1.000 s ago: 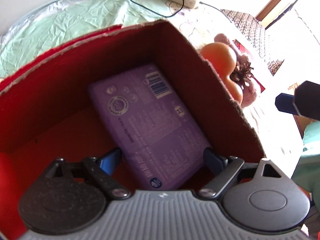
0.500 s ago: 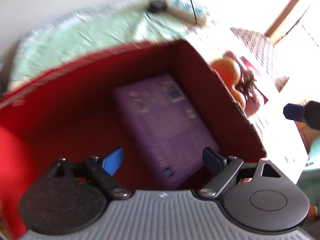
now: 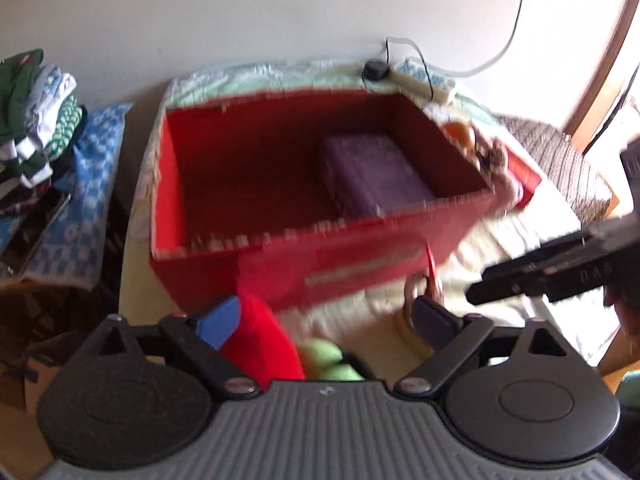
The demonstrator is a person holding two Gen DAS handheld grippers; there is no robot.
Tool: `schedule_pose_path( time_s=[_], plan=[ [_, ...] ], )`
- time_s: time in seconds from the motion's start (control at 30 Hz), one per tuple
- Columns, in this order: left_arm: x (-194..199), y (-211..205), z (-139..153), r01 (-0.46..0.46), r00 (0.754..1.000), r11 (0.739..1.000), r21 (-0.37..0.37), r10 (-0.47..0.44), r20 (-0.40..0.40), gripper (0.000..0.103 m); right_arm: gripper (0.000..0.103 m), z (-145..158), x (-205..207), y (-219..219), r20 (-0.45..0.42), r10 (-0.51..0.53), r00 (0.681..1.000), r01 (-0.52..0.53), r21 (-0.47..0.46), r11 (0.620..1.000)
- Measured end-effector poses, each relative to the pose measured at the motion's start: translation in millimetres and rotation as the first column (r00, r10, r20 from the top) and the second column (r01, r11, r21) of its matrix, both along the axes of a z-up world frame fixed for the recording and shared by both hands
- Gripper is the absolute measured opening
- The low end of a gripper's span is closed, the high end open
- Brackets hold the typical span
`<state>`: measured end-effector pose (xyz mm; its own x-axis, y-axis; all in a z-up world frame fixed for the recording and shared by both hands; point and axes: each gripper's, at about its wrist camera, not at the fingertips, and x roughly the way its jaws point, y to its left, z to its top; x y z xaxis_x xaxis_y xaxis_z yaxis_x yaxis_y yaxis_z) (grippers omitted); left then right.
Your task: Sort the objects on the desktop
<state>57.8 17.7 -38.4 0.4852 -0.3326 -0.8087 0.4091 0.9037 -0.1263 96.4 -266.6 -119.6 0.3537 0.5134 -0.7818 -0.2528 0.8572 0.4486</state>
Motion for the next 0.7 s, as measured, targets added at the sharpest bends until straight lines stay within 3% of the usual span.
schedule_pose_path(
  time_s=[0.1,0.27,0.37,0.5,0.57,0.7],
  plan=[
    [-19,-11,-14,0.002,0.999,1.0,-0.025,-0.003,-0.037,0.087,0.054,-11,4,13,-0.027,0.046,0.999,-0.048,-0.074,0.996],
    [-32,-65,-33,0.127,0.992,0.992,-0.018,-0.127,-0.016,0.083,0.054,-27,11,12,-0.094,0.049,0.994,-0.055,-0.067,0.996],
    [-27,-91,-56,0.166,0.98,0.986,-0.005,-0.165,-0.108,0.069,0.054,-29,13,8,-0.102,0.042,0.994,-0.048,-0.058,0.997],
    [-24,-100,-79,0.155,0.964,0.986,-0.057,-0.164,-0.209,0.069,0.054,-31,12,7,-0.106,0.059,0.993,-0.065,-0.055,0.996],
    [-27,-101,-77,0.143,0.971,0.989,-0.036,-0.147,-0.19,0.069,0.054,-33,10,5,-0.104,0.06,0.993,-0.066,-0.049,0.997],
    [-41,-87,-52,0.098,0.991,0.995,0.007,-0.097,-0.094,0.076,0.053,-19,5,4,-0.028,0.089,0.996,-0.087,0.071,0.994]
  ],
)
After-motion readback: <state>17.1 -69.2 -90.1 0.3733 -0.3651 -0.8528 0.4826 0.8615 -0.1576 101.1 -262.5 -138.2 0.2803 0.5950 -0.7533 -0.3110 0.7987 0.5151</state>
